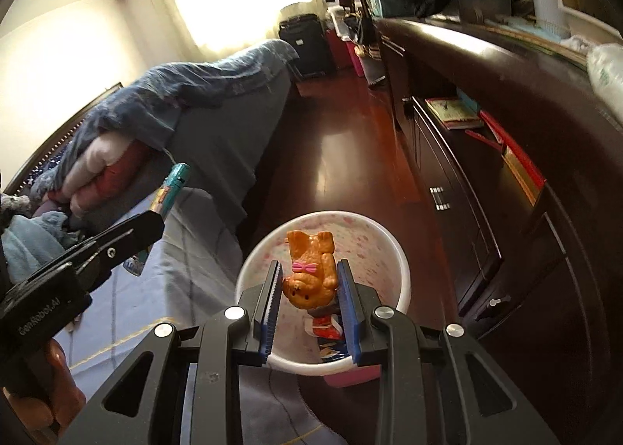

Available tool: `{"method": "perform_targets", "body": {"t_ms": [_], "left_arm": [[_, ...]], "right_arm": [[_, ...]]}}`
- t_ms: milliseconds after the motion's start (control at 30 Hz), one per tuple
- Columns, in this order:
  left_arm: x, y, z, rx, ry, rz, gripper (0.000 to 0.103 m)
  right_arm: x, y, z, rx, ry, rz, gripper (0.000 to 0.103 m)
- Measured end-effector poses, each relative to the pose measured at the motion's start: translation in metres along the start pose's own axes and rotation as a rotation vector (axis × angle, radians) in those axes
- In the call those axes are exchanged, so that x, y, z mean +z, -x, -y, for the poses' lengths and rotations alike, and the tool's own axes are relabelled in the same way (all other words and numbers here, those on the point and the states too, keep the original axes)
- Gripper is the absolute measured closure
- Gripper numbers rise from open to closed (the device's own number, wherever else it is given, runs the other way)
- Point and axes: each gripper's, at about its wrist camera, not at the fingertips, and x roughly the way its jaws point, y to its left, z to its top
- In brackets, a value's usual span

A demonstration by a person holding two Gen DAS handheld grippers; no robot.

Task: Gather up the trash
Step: 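Carry both items over the wastebasket and open both tools to drop them, then move both open tools back over the table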

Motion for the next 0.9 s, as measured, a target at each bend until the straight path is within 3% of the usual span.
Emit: {"method": "perform_targets", "body": {"t_ms": [267, 467, 533, 700, 900], "left_arm": [[-0.004, -0.052, -0.014, -0.013, 0.012, -0.104, 0.079], [-0.003, -0.071, -0.022, -0.021, 0.015, -0.132, 0.075], [-0.003, -0.073, -0.023, -0.019, 0.015, -0.134, 0.067], [-0.004, -0.069, -0.031, -0.023, 0.038, -0.127, 0.064], [-0.004, -0.045, -0.036, -0.008, 0.062, -0.093, 0.06]], "right_arm": [[-0.003, -0.038, 0.011, -0.044, -0.014, -0.044, 0.074], [-0.006, -0.065, 0.011, -0.059, -0.006, -0.076, 0.074], [-0.007, -0.071, 0.011, -0.064, -0.005, -0.08, 0.073], [-0.009, -0.073, 0.012, -0.064, -0.015, -0.083, 0.062], [-0.011, -0.063, 0.004, -0.049, -0.012, -0.085, 0.056]]}}
